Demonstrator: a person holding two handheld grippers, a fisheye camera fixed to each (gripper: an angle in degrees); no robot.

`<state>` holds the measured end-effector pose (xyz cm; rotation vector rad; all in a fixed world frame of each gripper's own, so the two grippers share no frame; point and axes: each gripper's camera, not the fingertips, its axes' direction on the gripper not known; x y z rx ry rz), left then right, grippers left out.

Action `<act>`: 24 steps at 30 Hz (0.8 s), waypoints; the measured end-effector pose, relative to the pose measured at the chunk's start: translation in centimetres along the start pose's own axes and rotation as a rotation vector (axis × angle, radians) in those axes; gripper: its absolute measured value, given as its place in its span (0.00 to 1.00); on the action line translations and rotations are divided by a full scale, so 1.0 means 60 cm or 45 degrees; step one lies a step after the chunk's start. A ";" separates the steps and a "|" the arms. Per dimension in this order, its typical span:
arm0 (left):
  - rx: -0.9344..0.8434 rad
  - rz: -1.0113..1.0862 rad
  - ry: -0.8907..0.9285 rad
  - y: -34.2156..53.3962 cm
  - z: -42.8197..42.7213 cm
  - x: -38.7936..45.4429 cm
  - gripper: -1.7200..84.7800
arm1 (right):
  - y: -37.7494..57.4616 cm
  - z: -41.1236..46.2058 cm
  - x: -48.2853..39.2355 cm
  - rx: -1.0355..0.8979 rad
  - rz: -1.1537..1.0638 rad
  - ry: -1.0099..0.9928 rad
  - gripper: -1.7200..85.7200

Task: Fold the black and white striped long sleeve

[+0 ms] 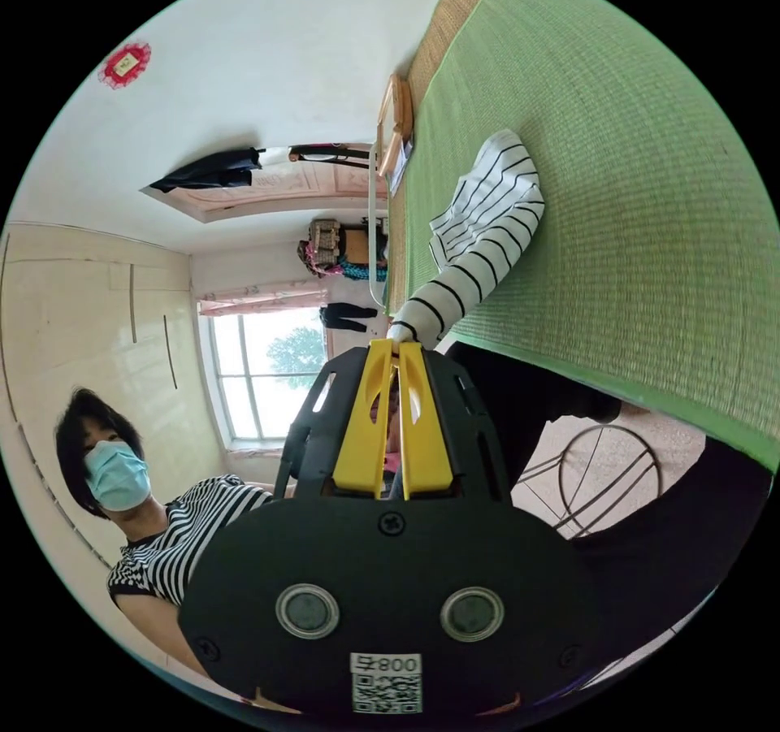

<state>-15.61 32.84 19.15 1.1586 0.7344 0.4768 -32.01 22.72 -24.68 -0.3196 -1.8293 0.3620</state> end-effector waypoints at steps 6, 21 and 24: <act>-0.084 0.092 0.033 0.040 0.014 0.124 0.05 | 0.094 -0.062 0.056 0.065 -0.070 -0.051 0.03; -0.422 0.214 0.127 0.112 0.167 0.448 0.05 | 0.368 -0.268 0.226 0.395 -0.261 -0.136 0.03; -0.501 0.222 0.124 0.114 0.222 0.516 0.05 | 0.411 -0.316 0.264 0.466 -0.291 -0.131 0.03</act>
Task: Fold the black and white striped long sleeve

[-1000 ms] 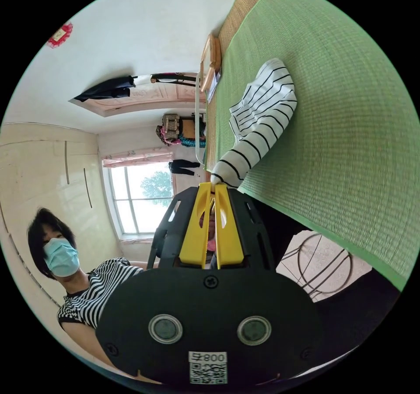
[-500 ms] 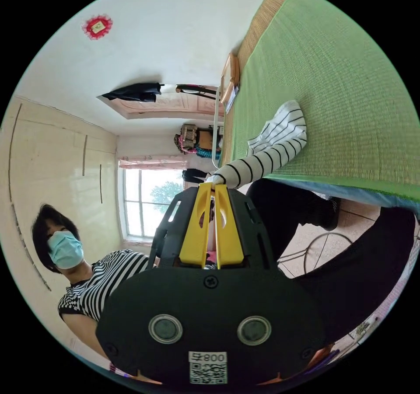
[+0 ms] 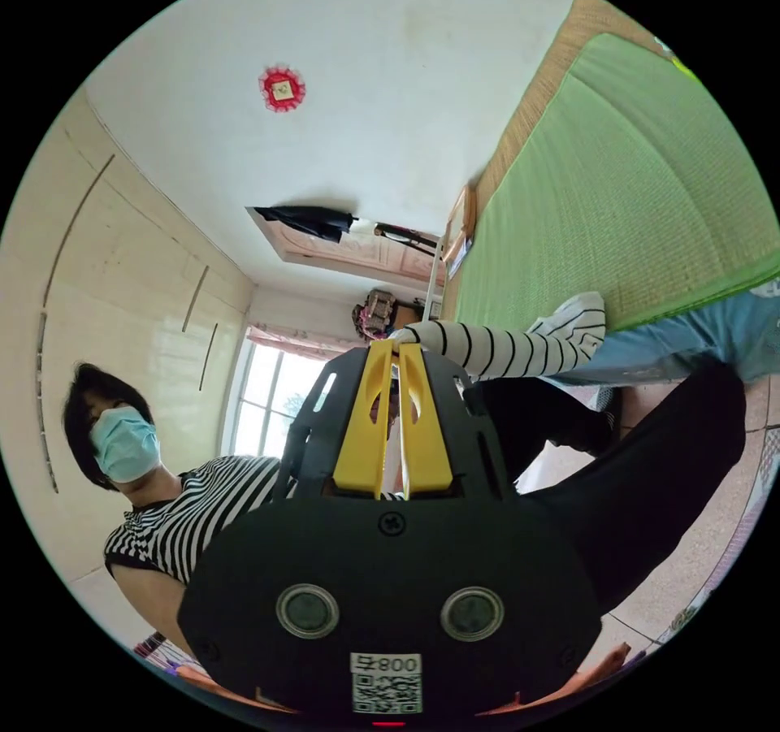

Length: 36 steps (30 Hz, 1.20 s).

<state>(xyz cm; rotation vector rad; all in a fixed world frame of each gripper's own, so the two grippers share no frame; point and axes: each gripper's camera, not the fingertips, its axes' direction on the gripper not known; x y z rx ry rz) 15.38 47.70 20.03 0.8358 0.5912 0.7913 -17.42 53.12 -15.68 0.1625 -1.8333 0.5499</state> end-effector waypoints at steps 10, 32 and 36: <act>-0.201 0.035 -0.045 -0.175 0.227 0.218 0.05 | -0.018 -0.196 0.120 0.153 -0.067 0.056 0.03; -0.535 0.633 0.024 -0.648 1.053 0.888 0.05 | -0.318 -0.721 0.156 0.452 -0.485 0.415 0.03; -0.700 0.617 -0.039 -0.622 1.178 0.870 0.05 | -0.224 -0.822 0.243 0.505 -0.389 0.564 0.03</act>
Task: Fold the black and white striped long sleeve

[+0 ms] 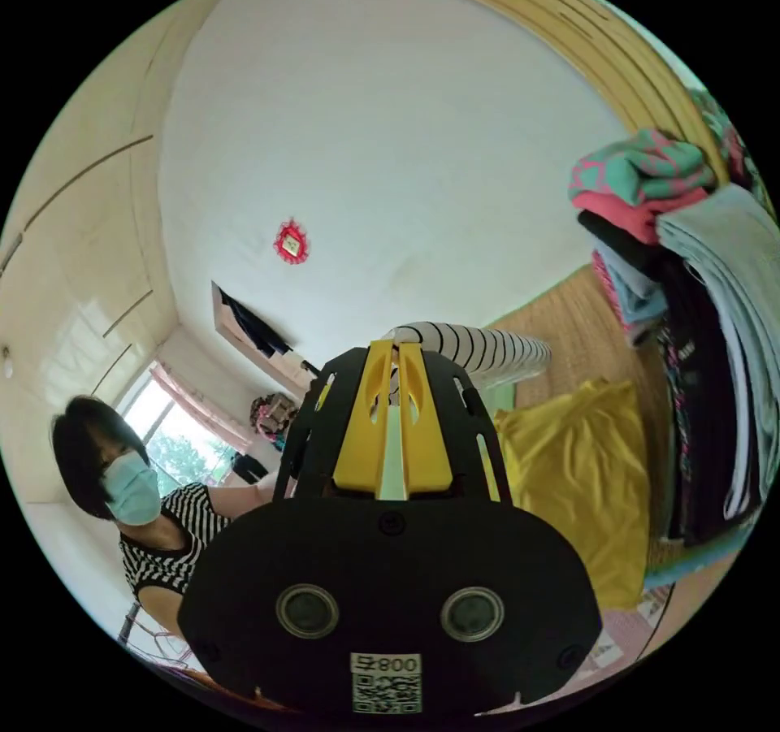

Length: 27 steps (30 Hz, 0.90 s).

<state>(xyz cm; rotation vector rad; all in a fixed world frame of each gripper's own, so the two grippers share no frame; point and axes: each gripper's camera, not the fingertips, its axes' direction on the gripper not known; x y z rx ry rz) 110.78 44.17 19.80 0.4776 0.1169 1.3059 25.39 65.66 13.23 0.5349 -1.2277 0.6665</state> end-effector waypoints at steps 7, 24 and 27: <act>-0.360 -0.380 -0.084 0.047 0.184 -0.113 0.05 | 0.263 -0.090 0.294 -0.014 0.542 0.156 0.03; -0.496 -0.523 -0.169 -0.072 0.277 -0.012 0.05 | 0.397 -0.165 0.440 -0.021 0.651 0.293 0.02; -0.488 -0.536 -0.165 -0.094 0.276 -0.002 0.05 | 0.425 -0.162 0.473 -0.026 0.702 0.303 0.02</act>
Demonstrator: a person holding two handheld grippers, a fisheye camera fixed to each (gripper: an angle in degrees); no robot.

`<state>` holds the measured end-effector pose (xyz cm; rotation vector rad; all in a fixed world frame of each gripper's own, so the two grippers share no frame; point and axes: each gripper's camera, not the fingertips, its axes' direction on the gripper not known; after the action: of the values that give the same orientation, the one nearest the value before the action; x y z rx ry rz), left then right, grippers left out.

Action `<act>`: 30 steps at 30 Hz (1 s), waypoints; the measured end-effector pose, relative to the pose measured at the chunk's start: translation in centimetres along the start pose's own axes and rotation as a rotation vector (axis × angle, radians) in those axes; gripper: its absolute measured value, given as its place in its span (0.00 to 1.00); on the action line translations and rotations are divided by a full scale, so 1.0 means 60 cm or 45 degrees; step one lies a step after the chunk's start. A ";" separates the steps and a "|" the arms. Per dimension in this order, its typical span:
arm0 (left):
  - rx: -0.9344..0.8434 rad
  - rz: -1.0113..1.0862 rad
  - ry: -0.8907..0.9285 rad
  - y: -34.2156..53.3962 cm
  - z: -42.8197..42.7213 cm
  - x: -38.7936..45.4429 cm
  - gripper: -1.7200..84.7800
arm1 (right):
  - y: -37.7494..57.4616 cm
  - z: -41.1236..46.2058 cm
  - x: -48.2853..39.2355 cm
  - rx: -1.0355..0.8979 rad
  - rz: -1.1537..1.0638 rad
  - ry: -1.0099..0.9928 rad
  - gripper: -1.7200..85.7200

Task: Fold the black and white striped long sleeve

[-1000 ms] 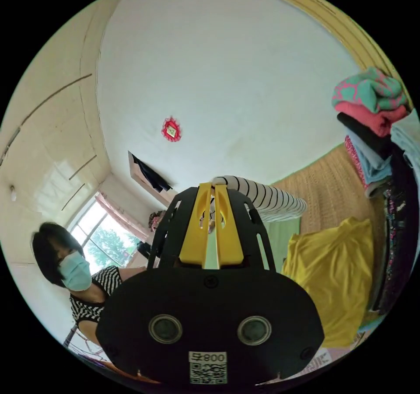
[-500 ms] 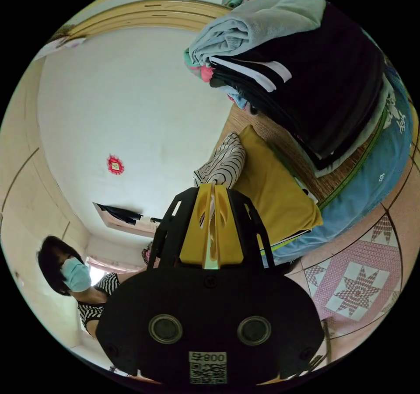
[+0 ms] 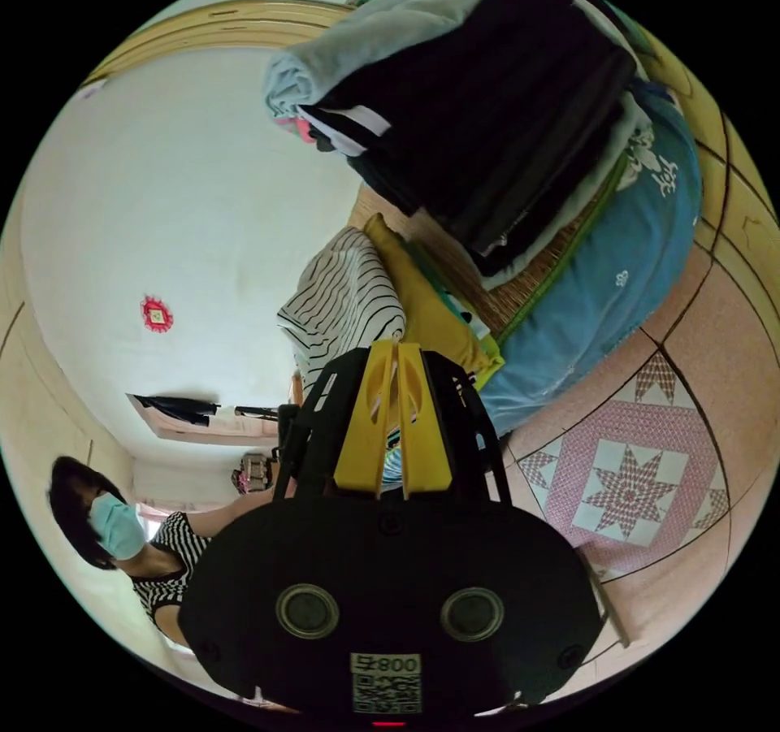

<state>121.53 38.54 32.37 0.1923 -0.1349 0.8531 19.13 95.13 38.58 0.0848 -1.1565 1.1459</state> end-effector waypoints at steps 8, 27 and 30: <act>-0.030 0.040 0.063 -0.006 -0.071 0.063 0.05 | 0.015 0.008 0.064 0.086 0.069 -0.162 0.02; 0.094 0.564 -0.383 -0.173 -0.270 0.370 0.03 | 0.052 0.139 -0.285 0.058 -0.473 -0.071 0.02; 0.042 0.558 -0.490 -0.202 -0.246 0.386 0.02 | 0.053 0.210 -0.328 -0.028 -0.494 0.066 0.02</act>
<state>146.38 51.04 21.10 0.3656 -0.5384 1.2484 9.44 76.26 28.20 0.2504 -1.0508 0.7869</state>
